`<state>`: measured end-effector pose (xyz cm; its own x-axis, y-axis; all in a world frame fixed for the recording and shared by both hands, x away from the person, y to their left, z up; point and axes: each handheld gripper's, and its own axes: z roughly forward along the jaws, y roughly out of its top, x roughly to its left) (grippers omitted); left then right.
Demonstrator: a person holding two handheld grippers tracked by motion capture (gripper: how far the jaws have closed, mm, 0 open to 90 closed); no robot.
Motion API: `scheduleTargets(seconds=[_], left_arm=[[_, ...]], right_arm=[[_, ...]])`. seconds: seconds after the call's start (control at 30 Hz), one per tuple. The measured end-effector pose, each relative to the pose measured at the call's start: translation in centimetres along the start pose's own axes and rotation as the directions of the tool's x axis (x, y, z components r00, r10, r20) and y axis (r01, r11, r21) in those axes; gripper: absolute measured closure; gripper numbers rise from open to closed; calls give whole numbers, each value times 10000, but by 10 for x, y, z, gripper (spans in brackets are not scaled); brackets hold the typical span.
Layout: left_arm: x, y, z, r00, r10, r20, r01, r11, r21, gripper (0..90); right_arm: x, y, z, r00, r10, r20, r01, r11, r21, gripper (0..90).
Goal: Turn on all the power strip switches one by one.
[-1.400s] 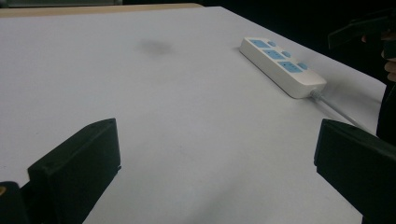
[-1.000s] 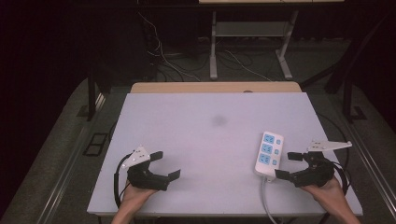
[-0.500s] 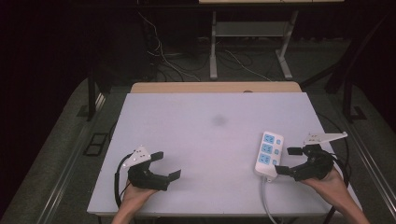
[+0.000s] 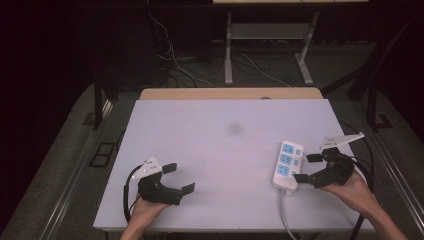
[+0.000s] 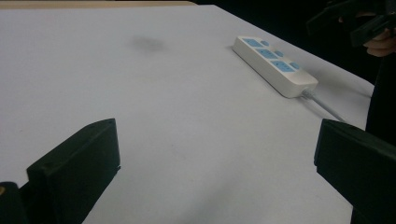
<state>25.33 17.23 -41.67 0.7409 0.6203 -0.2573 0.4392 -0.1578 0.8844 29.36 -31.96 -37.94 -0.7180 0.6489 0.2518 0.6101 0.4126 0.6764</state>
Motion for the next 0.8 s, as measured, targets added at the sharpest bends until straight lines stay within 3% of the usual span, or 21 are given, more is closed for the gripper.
scheduleTargets(seconds=[0.3, 0.47, 0.57, 0.63, 0.7, 0.8], left_arm=[[0, 0, 0, 10000, 43, -41, -43, 10000, 35, 0], [0, 0, 1, 10000, 89, 11, -89, 10000, 29, 0], [0, 0, 0, 10000, 93, -9, -93, 10000, 14, 0], [0, 0, 0, 10000, 78, -11, -78, 10000, 10, 0], [0, 0, 0, 10000, 95, -22, -95, 10000, 20, 0], [0, 0, 1, 10000, 68, 43, -68, 10000, 5, 0]], right_arm=[[-1, 10, 5, 9969, -746, 260, 726, 9948, 714, 4], [-6, 14, 5, 9959, -837, 334, 802, 9923, 948, 6], [-13, 14, 4, 9973, -712, 181, 686, 9910, 1150, 176], [-17, 14, 6, 9977, -663, 158, 634, 9880, 1412, 225], [-18, 14, 6, 9976, -673, 179, 641, 9877, 1430, 250], [-20, 14, 5, 9978, -649, 156, 622, 9886, 1371, 358]])
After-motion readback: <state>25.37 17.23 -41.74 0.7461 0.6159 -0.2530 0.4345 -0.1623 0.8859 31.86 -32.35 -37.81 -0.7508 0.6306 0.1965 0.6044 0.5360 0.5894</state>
